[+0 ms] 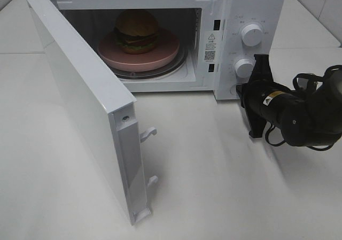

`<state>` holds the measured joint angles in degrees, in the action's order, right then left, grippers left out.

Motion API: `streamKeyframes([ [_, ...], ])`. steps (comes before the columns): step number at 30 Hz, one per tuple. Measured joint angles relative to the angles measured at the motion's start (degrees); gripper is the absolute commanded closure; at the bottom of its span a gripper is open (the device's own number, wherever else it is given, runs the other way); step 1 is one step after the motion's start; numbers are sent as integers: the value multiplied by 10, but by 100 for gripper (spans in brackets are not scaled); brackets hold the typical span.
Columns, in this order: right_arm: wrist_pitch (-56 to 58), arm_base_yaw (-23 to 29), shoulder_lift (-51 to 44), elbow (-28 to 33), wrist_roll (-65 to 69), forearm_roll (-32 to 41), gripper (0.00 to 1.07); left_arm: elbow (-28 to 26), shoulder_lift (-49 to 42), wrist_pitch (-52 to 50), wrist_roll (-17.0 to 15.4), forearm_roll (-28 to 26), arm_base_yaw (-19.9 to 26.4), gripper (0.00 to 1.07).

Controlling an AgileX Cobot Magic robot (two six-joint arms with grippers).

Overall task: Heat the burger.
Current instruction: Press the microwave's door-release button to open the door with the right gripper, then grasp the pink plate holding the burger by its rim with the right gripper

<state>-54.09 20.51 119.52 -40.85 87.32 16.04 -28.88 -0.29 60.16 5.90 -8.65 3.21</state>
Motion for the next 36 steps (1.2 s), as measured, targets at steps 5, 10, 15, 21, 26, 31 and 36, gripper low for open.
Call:
streamKeyframes([
  [5,-9,-1,-12,12,5,1,107,0,0,0,0,0,0,6],
  [10,-7,-1,-22,30,11,0,107,0,0,0,0,0,0,6],
  [15,-7,-1,-37,53,11,0,107,0,0,0,0,0,0,6],
  [21,-7,-1,-63,82,10,1,107,0,0,0,0,0,0,6],
  [26,-3,-1,-88,115,-7,0,107,0,0,0,0,0,0,6],
  [31,30,-1,-122,139,-45,0,107,0,0,0,0,0,0,6],
  [36,112,-1,-173,155,-159,0,107,0,0,0,0,0,0,6],
])
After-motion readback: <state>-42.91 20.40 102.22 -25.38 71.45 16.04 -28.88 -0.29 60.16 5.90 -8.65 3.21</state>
